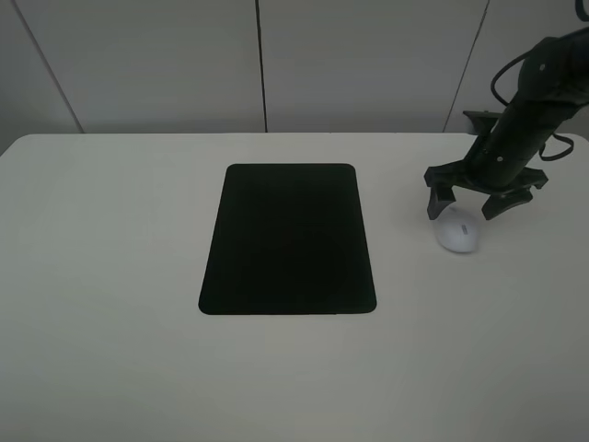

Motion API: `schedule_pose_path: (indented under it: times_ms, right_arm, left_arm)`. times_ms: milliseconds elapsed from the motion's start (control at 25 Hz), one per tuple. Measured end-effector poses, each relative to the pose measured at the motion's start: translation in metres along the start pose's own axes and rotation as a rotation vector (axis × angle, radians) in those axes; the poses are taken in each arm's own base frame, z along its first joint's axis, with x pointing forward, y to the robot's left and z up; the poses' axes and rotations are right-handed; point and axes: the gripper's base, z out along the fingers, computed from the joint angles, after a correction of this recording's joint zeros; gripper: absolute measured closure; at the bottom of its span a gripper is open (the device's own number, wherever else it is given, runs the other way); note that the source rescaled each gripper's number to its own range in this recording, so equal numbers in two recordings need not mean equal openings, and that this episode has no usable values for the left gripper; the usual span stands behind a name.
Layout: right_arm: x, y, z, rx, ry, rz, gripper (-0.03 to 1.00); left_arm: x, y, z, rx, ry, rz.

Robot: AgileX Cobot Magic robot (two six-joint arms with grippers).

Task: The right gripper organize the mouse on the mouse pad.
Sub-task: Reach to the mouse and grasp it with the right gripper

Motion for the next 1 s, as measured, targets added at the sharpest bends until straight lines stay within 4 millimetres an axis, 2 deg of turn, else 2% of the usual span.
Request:
schedule_pose_path:
  times_ms: [560,1000]
  right_arm:
    - [0.001,0.001,0.024,0.008,0.039,-0.012,-0.03]
    - [0.000,0.001,0.025,0.009,0.030,-0.013,-0.03]
  left_arm:
    - [0.000,0.000,0.000,0.000,0.000,0.000]
    - [0.000,0.000,0.000,0.000,0.000,0.000]
